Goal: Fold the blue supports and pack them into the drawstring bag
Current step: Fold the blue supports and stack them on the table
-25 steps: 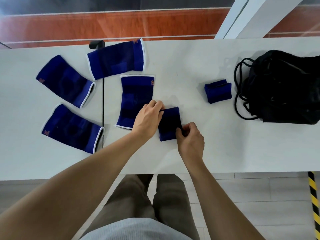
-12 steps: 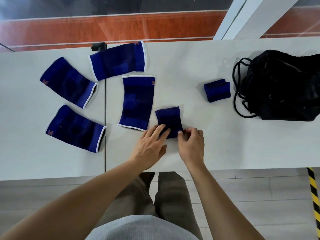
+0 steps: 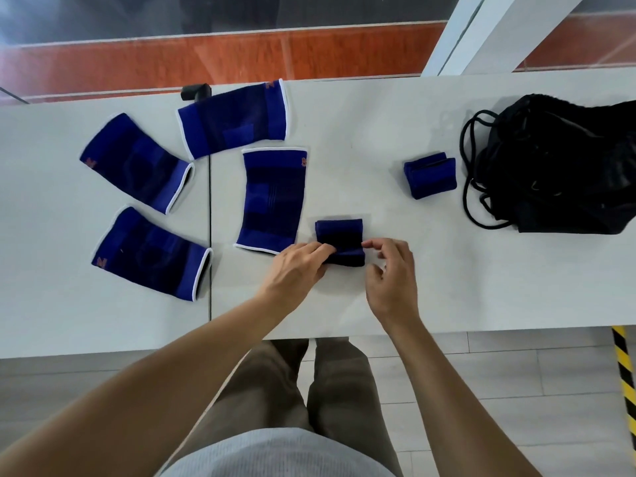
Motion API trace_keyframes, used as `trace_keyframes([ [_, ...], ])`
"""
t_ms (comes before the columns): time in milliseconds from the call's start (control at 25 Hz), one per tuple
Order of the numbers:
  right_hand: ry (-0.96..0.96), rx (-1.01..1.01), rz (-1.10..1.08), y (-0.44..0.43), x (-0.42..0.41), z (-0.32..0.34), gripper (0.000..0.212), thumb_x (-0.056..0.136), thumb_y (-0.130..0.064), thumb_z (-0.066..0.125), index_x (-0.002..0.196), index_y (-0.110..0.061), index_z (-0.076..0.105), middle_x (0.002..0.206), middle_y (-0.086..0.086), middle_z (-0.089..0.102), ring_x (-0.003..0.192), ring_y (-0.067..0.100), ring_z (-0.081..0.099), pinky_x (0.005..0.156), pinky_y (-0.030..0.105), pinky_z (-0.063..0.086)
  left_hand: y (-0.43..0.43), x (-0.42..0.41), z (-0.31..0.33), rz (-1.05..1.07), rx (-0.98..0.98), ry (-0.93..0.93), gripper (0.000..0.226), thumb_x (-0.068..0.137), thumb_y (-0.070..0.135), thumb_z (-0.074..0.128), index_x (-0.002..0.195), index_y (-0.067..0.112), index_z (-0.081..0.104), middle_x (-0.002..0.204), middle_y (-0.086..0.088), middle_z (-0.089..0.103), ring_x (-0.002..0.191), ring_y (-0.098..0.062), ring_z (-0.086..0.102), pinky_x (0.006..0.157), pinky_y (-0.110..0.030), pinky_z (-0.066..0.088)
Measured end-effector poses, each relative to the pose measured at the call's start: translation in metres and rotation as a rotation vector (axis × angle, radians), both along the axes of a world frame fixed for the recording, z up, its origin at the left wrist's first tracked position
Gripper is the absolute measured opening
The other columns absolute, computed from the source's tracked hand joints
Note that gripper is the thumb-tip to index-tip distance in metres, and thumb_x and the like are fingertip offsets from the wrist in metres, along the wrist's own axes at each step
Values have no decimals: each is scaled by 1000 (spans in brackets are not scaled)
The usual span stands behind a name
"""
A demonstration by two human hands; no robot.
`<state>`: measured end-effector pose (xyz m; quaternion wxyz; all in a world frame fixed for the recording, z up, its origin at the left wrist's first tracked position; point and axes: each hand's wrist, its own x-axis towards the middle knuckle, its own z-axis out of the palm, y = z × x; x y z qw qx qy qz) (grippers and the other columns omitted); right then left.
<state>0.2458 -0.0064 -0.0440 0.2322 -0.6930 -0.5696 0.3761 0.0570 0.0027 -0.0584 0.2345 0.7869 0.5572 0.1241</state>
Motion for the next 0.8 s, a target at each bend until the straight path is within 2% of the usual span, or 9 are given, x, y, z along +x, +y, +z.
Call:
trace_keyframes([
  [80, -210, 159, 244, 1, 10, -7, 46, 83, -5, 64, 124, -25, 61, 121, -8, 62, 112, 14, 52, 95, 29, 38, 7, -4, 6, 12, -76, -30, 31, 88, 11, 71, 119, 10, 67, 94, -9, 73, 74, -33, 67, 63, -37, 50],
  [160, -208, 104, 326, 12, 13, -11, 36, 89, -21, 67, 124, -28, 63, 113, -8, 69, 108, 15, 55, 95, 30, 36, 13, -7, 10, 33, -146, -40, 31, 91, 16, 68, 122, 16, 66, 97, -5, 73, 77, -31, 66, 63, -36, 47],
  [280, -21, -49, 247, 28, 13, -13, 24, 95, -30, 61, 118, -27, 66, 96, -5, 72, 90, 15, 63, 87, 37, 49, 20, -5, 20, 96, -238, -86, 29, 96, 24, 62, 125, 22, 58, 97, 2, 71, 79, -24, 62, 67, -37, 46],
  [360, 74, -117, 131, 32, 9, -11, 21, 97, -29, 61, 116, -23, 64, 92, -8, 71, 82, 7, 64, 78, 31, 52, 27, -3, 24, 146, -245, -130, 31, 98, 29, 58, 129, 28, 52, 98, 6, 70, 79, -19, 60, 70, -37, 47],
  [440, 97, -117, 60, 34, 4, -11, 21, 98, -27, 59, 118, -22, 57, 92, -12, 68, 78, 0, 63, 68, 20, 48, 35, -1, 20, 156, -242, -159, 33, 101, 31, 54, 133, 32, 52, 101, 8, 70, 80, -18, 61, 70, -36, 49],
  [520, 83, -83, 52, 36, -2, -11, 25, 99, -25, 57, 123, -21, 50, 93, -12, 66, 74, 3, 62, 64, 18, 46, 44, 3, 9, 153, -234, -117, 32, 102, 33, 51, 134, 32, 55, 103, 5, 71, 84, -21, 64, 70, -38, 51],
  [600, 6, -7, 92, 39, -6, -15, 27, 98, -24, 58, 123, -21, 49, 94, -6, 68, 76, 14, 64, 70, 31, 50, 48, 6, -1, 156, -159, 3, 32, 101, 35, 53, 133, 32, 60, 96, -1, 65, 83, -26, 61, 65, -36, 49],
  [680, -190, 54, 120, 41, -7, -21, 29, 95, -28, 62, 121, -22, 50, 96, -1, 65, 82, 21, 62, 75, 39, 48, 48, 7, -11, 164, -5, 121, 31, 98, 34, 60, 128, 30, 66, 93, -4, 55, 81, -26, 53, 62, -34, 42],
  [800, -327, 86, 71, 42, -5, -26, 35, 88, -30, 72, 114, -20, 50, 98, 1, 59, 85, 20, 56, 76, 38, 44, 47, 4, -25, 120, 210, 186, 28, 95, 32, 65, 122, 27, 71, 101, -4, 60, 88, -28, 52, 76, -38, 44],
])
